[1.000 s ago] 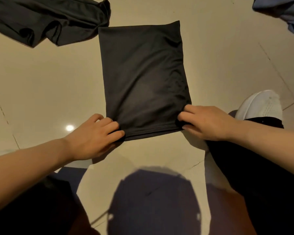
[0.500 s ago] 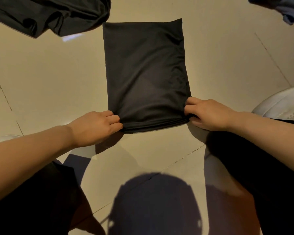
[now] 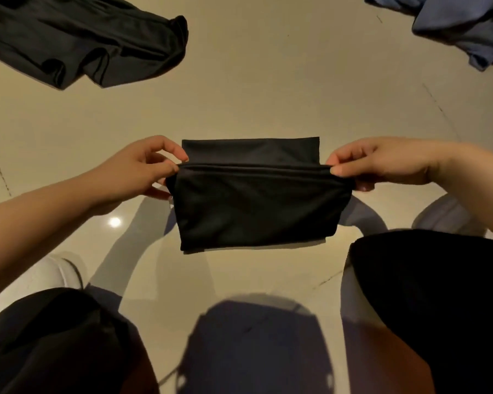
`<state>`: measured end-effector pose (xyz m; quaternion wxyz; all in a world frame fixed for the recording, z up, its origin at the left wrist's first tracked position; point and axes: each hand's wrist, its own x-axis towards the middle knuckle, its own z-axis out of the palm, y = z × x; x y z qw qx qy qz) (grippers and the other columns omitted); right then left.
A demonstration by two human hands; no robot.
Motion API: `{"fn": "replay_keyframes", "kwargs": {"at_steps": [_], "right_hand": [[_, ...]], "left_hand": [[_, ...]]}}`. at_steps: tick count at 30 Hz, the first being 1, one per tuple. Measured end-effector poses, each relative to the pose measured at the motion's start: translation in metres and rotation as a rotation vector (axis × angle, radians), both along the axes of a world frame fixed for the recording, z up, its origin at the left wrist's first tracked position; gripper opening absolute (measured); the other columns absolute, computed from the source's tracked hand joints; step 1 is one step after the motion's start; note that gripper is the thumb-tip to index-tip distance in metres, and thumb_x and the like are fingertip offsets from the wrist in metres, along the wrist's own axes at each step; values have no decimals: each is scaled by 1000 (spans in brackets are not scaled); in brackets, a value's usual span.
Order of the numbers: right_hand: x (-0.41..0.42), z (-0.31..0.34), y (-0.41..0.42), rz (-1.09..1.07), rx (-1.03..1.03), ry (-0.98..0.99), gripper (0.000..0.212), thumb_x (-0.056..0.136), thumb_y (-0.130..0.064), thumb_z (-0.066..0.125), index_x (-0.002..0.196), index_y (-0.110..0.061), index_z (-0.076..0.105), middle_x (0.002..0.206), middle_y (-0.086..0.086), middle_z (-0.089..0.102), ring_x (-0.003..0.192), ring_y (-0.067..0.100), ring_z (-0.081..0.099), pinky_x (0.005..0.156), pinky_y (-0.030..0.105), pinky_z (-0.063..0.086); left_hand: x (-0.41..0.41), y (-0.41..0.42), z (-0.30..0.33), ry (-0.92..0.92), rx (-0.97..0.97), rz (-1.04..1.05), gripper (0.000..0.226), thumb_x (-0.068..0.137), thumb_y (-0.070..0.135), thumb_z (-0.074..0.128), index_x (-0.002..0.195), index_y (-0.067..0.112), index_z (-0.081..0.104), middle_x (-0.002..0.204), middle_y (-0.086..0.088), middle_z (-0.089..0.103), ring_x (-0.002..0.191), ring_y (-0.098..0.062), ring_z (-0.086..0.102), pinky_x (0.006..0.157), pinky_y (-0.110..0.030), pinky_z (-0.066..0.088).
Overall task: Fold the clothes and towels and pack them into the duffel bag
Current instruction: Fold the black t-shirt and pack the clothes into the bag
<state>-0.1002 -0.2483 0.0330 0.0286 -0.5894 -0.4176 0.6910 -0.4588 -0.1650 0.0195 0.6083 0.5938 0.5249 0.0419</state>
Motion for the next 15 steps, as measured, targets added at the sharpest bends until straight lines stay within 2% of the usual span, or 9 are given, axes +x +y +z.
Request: {"fn": "replay_keyframes", "kwargs": {"at_steps": [3, 5, 7, 9, 12, 15], "right_hand": [[-7, -3, 25, -31, 113, -169, 27, 99, -26, 47, 87, -3, 54, 65, 4, 39, 55, 14, 30, 50, 23, 28], [-15, -10, 42, 26, 168, -328, 30, 101, -29, 43, 82, -7, 53, 66, 2, 43, 58, 13, 35, 53, 26, 30], [-20, -21, 58, 127, 261, -530, 30, 103, -29, 40, 94, -7, 60, 82, 4, 54, 74, 18, 46, 63, 30, 35], [-24, -33, 70, 215, 370, -708, 32, 103, -28, 37, 108, -6, 60, 100, 8, 58, 92, 23, 49, 74, 29, 33], [-26, -47, 79, 168, 461, -788, 33, 104, -28, 35, 113, -6, 58, 110, 15, 62, 95, 28, 52, 76, 31, 36], [-25, -61, 81, 198, 521, -877, 31, 103, -30, 36, 111, -8, 57, 108, 17, 63, 95, 35, 55, 71, 34, 37]], "left_hand": [[10, 19, -13, 50, 47, 14, 17, 96, 6, 49, 96, 18, 61, 92, -11, 65, 81, -22, 63, 66, -32, 56], [15, 29, -24, 85, 93, 56, 17, 97, 8, 50, 93, 19, 62, 94, -10, 65, 83, -23, 64, 67, -31, 55], [21, 38, -34, 118, 132, 80, 17, 97, 9, 51, 90, 20, 62, 94, -9, 65, 84, -25, 64, 67, -31, 55], [26, 47, -42, 160, 152, 100, 16, 96, 11, 52, 90, 20, 63, 95, -8, 65, 87, -27, 64, 72, -35, 57], [29, 57, -51, 289, 273, 70, 14, 96, 13, 51, 95, 19, 63, 95, -6, 64, 87, -28, 62, 82, -44, 55], [30, 62, -56, 362, 357, 44, 13, 97, 14, 50, 99, 18, 63, 97, -5, 63, 86, -24, 59, 78, -35, 47]]}}
